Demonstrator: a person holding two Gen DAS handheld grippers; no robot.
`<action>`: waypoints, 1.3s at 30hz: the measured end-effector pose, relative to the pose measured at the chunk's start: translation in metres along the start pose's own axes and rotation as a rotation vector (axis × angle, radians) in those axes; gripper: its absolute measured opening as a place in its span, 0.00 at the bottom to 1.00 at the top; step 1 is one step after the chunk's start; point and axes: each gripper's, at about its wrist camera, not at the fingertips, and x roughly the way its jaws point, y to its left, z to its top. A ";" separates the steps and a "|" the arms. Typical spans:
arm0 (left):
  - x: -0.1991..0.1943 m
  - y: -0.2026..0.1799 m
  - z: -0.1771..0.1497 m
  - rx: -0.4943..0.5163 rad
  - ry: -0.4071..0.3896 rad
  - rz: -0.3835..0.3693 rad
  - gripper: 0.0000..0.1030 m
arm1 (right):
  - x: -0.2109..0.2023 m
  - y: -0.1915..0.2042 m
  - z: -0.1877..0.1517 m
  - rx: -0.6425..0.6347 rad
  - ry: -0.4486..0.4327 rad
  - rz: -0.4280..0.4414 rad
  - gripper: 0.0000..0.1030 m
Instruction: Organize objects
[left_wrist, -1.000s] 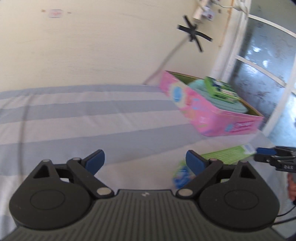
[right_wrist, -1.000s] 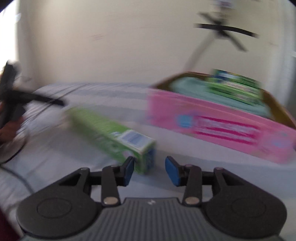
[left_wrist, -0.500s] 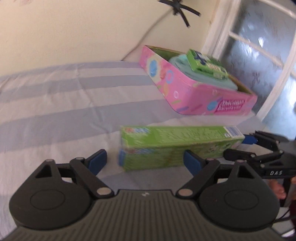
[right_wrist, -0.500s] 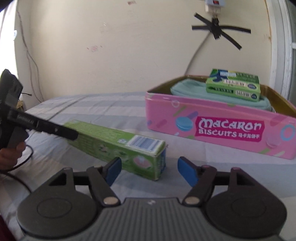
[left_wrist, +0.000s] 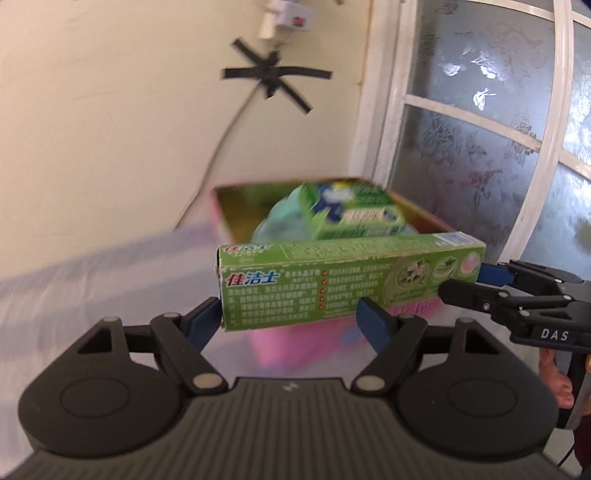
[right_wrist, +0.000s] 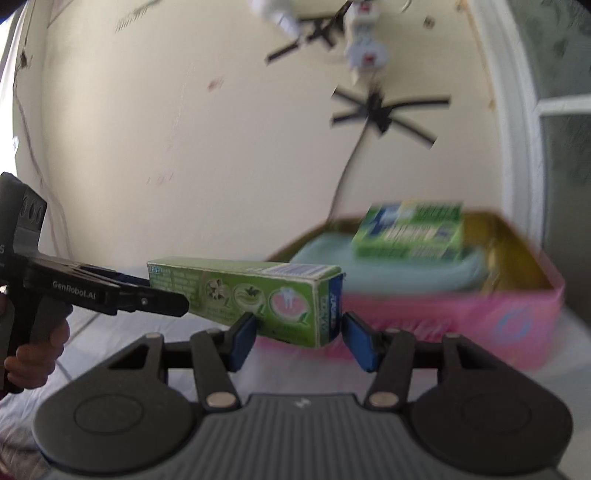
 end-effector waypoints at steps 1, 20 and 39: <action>0.011 -0.003 0.005 0.008 0.005 -0.003 0.78 | 0.001 -0.007 0.005 0.003 -0.016 -0.022 0.52; 0.049 -0.040 0.006 0.053 0.056 0.152 0.83 | 0.034 -0.062 -0.001 0.256 -0.147 -0.195 0.67; 0.002 -0.039 -0.028 0.025 0.067 0.268 0.84 | 0.000 -0.018 -0.023 0.456 -0.107 -0.171 0.73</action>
